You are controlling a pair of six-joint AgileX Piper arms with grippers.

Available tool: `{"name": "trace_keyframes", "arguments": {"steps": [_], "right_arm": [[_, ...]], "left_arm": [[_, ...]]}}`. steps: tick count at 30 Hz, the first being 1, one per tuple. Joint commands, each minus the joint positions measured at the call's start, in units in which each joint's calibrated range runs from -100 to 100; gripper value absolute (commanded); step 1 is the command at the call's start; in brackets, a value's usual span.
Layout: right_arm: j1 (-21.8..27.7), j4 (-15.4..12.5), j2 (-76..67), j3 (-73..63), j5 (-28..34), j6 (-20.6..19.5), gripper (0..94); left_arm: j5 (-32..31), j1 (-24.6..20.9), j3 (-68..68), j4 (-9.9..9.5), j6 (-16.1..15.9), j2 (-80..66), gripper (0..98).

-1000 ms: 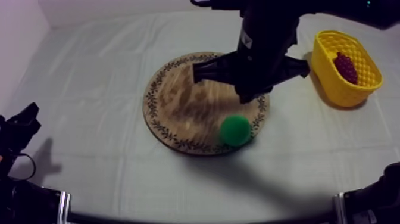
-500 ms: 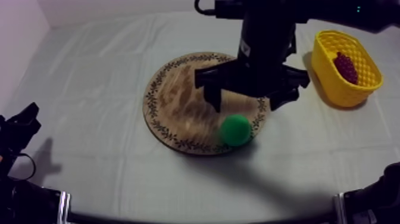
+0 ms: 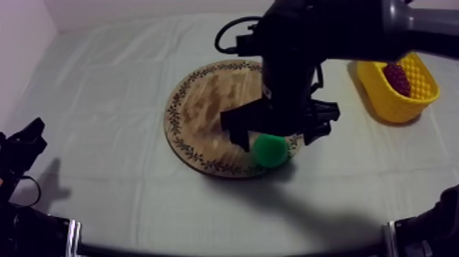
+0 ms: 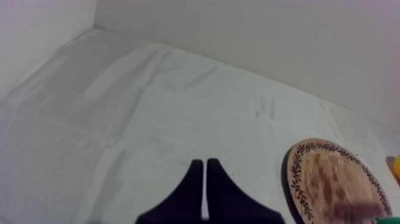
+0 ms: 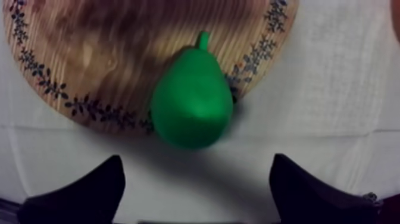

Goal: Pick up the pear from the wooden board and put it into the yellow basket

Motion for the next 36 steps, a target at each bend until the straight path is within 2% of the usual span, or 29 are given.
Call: {"name": "trace_keyframes", "arguments": {"steps": [1, 12, 21, 24, 31, 36], "right_arm": [[0.34, -0.01, 1.39, 0.15, -1.87, 0.44, 87.5], [2.24, -0.73, 8.91, 2.09, -10.99, 2.20, 86.8], [2.81, -1.60, 12.69, 0.99, -14.21, 2.85, 81.9], [2.76, -2.05, 13.02, 1.44, -14.88, 3.07, 75.8], [2.22, -1.84, 13.13, 2.99, -16.51, 2.66, 49.3], [2.51, -1.43, 13.14, 3.04, -17.13, 2.38, 36.9]], "left_arm": [[-0.01, 0.02, 0.00, 0.02, -0.01, 0.00, 0.1], [-0.01, 0.02, 0.00, 0.02, -0.01, 0.00, 0.1], [-0.01, 0.02, 0.00, 0.02, -0.01, 0.00, 0.1], [-0.01, 0.02, 0.00, 0.02, -0.01, 0.00, 0.1], [-0.01, 0.02, 0.00, 0.02, -0.01, 0.00, 0.1], [-0.01, 0.02, 0.00, 0.02, -0.01, 0.00, 0.1]]}}
